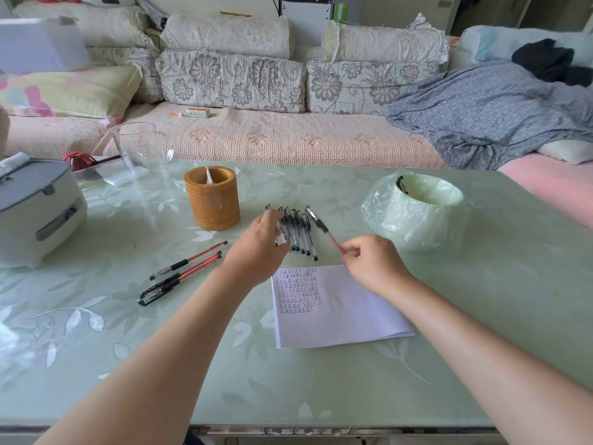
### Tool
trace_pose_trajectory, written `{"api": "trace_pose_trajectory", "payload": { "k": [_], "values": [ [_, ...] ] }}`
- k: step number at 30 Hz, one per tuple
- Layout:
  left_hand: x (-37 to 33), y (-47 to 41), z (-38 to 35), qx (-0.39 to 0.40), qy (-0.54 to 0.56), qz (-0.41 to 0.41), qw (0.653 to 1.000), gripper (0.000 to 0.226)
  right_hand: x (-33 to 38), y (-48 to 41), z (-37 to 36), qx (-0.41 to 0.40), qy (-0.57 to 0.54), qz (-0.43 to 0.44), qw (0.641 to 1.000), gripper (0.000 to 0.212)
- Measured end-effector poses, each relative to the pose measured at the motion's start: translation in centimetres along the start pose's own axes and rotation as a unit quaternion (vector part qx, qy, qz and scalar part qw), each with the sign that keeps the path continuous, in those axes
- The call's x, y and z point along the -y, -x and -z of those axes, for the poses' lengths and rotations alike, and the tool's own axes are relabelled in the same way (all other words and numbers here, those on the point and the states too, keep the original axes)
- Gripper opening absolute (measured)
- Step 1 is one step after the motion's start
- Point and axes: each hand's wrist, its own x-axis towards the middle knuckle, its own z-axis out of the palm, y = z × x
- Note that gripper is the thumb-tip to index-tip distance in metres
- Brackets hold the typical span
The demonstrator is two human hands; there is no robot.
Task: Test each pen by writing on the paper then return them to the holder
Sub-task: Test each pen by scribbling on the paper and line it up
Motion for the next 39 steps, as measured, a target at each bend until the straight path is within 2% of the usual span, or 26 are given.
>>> {"api": "trace_pose_trajectory", "payload": {
  "k": [2, 5, 10, 15, 19, 23, 26, 29, 32, 36, 39],
  "values": [
    [-0.2, 0.3, -0.3, 0.064, -0.036, -0.037, 0.997, 0.052, -0.3, -1.0, -0.3, -0.013, -0.008, -0.052, 0.999, 0.016],
    [-0.2, 0.8, -0.8, 0.154, -0.086, -0.073, 0.982, 0.050, 0.1, -2.3, -0.9, -0.031, -0.013, -0.086, 0.996, 0.024],
    [0.3, 1.2, -1.6, 0.211, -0.121, -0.070, 0.967, 0.064, 1.4, -3.4, -2.7, -0.042, -0.013, -0.099, 0.994, 0.031],
    [0.7, 1.5, -1.9, 0.194, -0.114, -0.082, 0.971, 0.065, 2.1, -4.0, -3.5, -0.010, -0.014, -0.083, 0.996, 0.023],
    [1.1, 1.7, -1.7, 0.186, -0.104, -0.090, 0.973, 0.065, 2.5, -4.2, -3.4, 0.019, -0.001, -0.070, 0.997, 0.035],
    [1.7, 1.8, -0.4, 0.155, -0.101, -0.085, 0.979, 0.058, 3.8, -3.8, -2.9, 0.021, 0.025, -0.058, 0.998, 0.025],
    [2.8, 2.1, 1.4, 0.098, -0.112, -0.068, 0.987, 0.041, 5.6, -3.2, -3.0, 0.022, 0.023, 0.014, 0.999, 0.025],
    [4.6, 2.5, 3.2, 0.051, -0.137, -0.004, 0.989, 0.025, 8.2, -2.2, -3.9, 0.069, 0.013, 0.095, 0.993, 0.028],
    [6.6, 3.3, 5.0, 0.023, -0.177, 0.052, 0.983, 0.020, 10.6, -1.1, -5.6, 0.111, 0.032, 0.156, 0.981, 0.031],
    [8.9, 4.7, 6.8, 0.024, -0.222, 0.105, 0.969, 0.024, 13.6, -0.2, -7.6, 0.156, 0.044, 0.208, 0.965, 0.037],
    [10.2, 5.6, 7.7, 0.049, -0.229, 0.132, 0.963, 0.024, 15.7, -0.1, -9.2, 0.156, 0.046, 0.254, 0.954, 0.046]
  ]
}}
